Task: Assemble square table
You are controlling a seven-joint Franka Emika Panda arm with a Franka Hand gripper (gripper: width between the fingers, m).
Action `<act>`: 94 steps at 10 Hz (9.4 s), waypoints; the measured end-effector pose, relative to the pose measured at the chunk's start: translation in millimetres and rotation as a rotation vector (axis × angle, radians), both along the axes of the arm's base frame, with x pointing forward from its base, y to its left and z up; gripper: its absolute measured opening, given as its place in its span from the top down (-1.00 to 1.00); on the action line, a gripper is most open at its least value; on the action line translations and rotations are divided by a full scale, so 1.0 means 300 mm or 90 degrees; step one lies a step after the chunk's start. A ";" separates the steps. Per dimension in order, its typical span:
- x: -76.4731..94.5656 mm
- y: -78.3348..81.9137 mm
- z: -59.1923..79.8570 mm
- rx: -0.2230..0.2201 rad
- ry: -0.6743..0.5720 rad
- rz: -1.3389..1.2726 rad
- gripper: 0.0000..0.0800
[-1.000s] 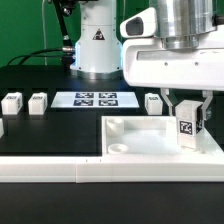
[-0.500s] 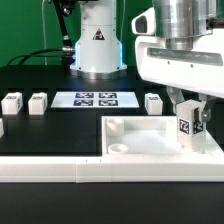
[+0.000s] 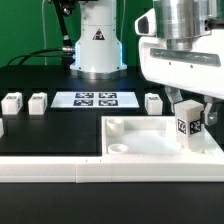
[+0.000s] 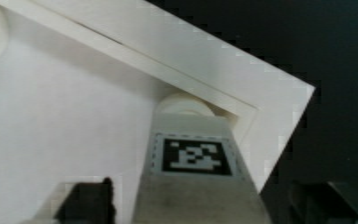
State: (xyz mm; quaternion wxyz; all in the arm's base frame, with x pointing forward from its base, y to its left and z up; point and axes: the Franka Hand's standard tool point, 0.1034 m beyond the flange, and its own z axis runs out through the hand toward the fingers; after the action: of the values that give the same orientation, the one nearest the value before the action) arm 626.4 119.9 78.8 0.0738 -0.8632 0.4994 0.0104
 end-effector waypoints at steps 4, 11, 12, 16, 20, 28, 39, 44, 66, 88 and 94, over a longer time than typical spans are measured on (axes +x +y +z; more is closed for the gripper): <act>0.002 -0.008 0.001 -0.014 -0.036 0.247 -0.62; 0.006 -0.025 0.000 -0.035 -0.083 0.587 -0.62; 0.006 -0.023 0.000 -0.037 -0.089 0.632 -0.62; 0.007 -0.029 0.001 -0.046 -0.107 0.768 -0.62; 0.007 -0.030 0.000 -0.047 -0.109 0.779 0.28; 0.010 -0.031 -0.003 -0.038 -0.088 0.546 0.27; 0.003 -0.029 -0.007 0.002 0.018 -0.151 0.27; 0.001 -0.020 -0.007 0.006 0.016 -0.124 -0.42; 0.006 -0.020 -0.003 -0.052 -0.086 0.635 0.27; -0.005 -0.004 -0.004 -0.010 0.008 0.014 -0.61; 0.002 -0.009 0.004 -0.026 -0.036 0.353 -0.62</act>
Offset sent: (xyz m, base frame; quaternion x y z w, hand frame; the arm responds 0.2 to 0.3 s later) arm -0.0001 -0.0017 0.0045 0.0160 -0.0026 -0.2537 0.9671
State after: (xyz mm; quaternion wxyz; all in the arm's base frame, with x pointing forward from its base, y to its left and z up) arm 627.2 117.3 80.0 0.0644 -0.9680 0.2424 -0.0039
